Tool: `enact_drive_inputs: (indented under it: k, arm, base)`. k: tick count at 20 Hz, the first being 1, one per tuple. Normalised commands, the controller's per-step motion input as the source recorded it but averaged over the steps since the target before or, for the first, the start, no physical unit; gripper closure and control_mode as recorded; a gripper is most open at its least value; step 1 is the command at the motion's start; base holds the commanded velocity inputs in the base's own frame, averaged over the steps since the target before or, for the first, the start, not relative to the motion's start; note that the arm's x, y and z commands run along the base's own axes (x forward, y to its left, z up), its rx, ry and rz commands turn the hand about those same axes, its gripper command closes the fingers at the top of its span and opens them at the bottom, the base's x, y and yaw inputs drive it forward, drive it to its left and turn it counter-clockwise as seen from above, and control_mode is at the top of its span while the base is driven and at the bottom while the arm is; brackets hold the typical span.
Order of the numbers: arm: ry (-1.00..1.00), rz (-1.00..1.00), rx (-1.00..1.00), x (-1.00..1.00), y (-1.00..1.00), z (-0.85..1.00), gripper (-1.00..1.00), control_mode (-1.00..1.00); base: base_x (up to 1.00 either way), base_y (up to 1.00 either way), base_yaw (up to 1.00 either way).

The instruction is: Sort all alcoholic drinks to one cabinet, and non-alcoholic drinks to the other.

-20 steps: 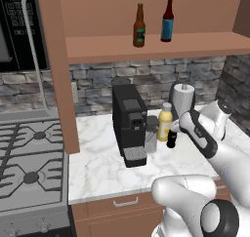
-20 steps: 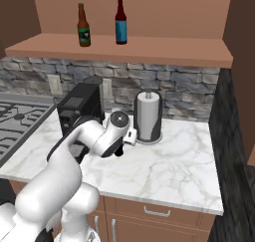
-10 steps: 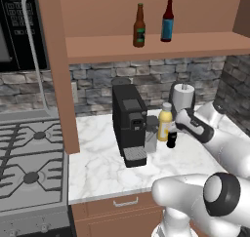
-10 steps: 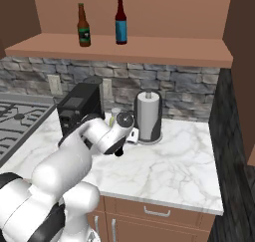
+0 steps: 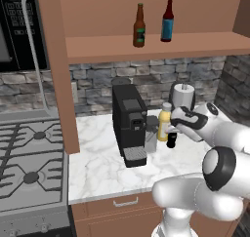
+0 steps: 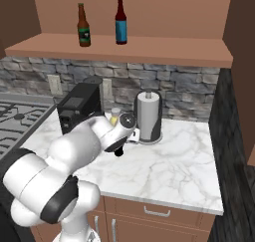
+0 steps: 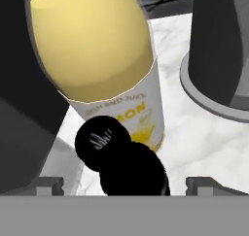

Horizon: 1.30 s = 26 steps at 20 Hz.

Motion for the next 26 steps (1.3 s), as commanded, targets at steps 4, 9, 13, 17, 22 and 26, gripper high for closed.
enact_drive_inputs:
  k: [4, 9, 13, 17, 22, 26]
  arm:
    - [0.00, 0.03, 0.00, 0.24, 0.00, -0.21, -1.00, -1.00]
    - [0.00, 0.02, 0.00, 0.19, 0.00, -0.20, -1.00, -1.00]
    - [0.00, 0.01, 0.00, 0.18, 0.00, -0.15, -1.00, -1.00]
    - [0.00, 0.00, 0.00, 0.06, 0.00, -0.10, 1.00, -1.00]
    - [0.00, 0.00, 0.00, -0.08, 0.00, 0.03, 1.00, -1.00]
    - [0.00, 0.00, 0.00, -0.44, 0.00, 0.21, 1.00, -1.00]
  base:
    - [0.00, 0.00, 0.00]
    - [0.00, 0.00, 0.00]
    - [0.00, 0.00, 0.00]
    - [0.00, 0.00, 0.00]
    - [0.00, 0.00, 0.00]
    - [0.00, 0.00, 0.00]
